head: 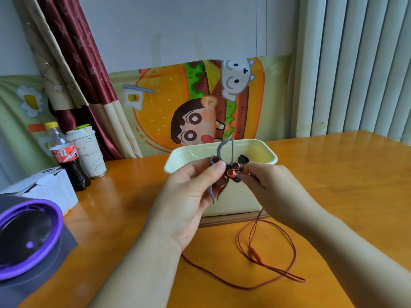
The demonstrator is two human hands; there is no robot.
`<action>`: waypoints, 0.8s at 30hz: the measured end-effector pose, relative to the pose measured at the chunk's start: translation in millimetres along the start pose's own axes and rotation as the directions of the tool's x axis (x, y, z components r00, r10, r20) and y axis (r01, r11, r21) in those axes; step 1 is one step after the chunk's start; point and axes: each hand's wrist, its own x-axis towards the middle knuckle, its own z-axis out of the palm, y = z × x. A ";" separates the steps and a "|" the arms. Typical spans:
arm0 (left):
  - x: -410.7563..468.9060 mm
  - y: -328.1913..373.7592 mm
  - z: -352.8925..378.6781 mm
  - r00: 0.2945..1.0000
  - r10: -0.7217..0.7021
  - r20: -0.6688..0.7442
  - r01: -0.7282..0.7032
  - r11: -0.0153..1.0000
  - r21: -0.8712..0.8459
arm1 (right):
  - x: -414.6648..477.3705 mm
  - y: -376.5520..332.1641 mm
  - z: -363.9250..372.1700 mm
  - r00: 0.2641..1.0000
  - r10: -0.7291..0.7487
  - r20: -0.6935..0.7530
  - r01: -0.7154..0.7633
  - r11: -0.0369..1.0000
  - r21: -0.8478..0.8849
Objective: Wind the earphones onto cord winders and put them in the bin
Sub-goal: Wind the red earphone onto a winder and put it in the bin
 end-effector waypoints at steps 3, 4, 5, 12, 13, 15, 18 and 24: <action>4.2 -5.5 -2.9 0.999 0.024 -0.044 -0.024 1.000 0.007 | 0.0 1.9 -1.4 0.999 0.038 0.010 -0.038 0.999 -0.012; 5.7 -6.8 -3.8 0.998 0.028 -0.049 -0.028 1.000 0.003 | -0.2 2.2 -2.4 0.998 0.059 0.014 -0.059 0.998 -0.004; 6.5 -8.2 -4.2 0.998 0.029 -0.051 -0.029 1.000 0.000 | -0.4 1.9 -3.5 0.997 0.078 0.019 -0.078 0.997 0.013; 8.1 -14.3 -3.8 0.977 0.142 -0.157 -0.128 0.987 0.097 | -0.4 -5.3 -14.4 0.991 0.120 0.063 -0.136 0.869 0.475; 7.7 -15.1 -3.9 0.971 0.167 -0.170 -0.149 0.982 0.116 | -1.1 -8.6 -14.8 0.992 0.099 0.084 -0.129 0.821 0.556; 6.7 -17.7 -2.9 0.960 0.208 -0.188 -0.180 0.972 0.153 | -3.2 -16.3 -10.7 0.996 0.058 0.073 -0.091 0.795 0.600; 3.7 -21.2 0.7 0.944 0.250 -0.215 -0.207 0.957 0.206 | -5.6 -25.8 2.7 0.997 0.051 -0.066 -0.010 0.855 0.518; 0.8 -21.9 5.2 0.952 0.235 -0.196 -0.203 0.964 0.170 | -3.9 -21.5 6.3 0.980 0.090 -0.178 0.042 0.779 0.626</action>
